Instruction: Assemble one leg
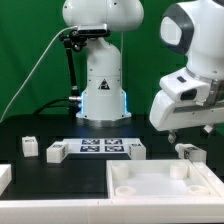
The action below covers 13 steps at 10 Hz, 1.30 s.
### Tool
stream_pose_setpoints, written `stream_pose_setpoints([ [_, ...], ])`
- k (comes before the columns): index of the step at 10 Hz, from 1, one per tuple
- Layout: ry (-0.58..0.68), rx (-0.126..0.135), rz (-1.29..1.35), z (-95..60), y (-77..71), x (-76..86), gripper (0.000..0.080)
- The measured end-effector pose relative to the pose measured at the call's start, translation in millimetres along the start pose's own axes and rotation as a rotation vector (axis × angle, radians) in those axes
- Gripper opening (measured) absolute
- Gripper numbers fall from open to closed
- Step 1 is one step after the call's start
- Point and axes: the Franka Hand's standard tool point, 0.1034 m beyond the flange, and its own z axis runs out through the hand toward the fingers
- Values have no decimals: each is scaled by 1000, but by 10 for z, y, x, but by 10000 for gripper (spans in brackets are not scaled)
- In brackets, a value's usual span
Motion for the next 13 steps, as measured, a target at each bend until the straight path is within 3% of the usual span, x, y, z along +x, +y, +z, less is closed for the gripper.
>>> stream_pose_setpoints([
  [3, -240, 9, -4, 102, -16, 54, 649],
  [6, -453, 2, -11, 213, -128, 107, 649],
  [7, -412, 6, -13, 259, -155, 219, 649],
  [12, -384, 10, -25, 297, -153, 255, 649],
  [13, -384, 10, -25, 298, -154, 255, 546],
])
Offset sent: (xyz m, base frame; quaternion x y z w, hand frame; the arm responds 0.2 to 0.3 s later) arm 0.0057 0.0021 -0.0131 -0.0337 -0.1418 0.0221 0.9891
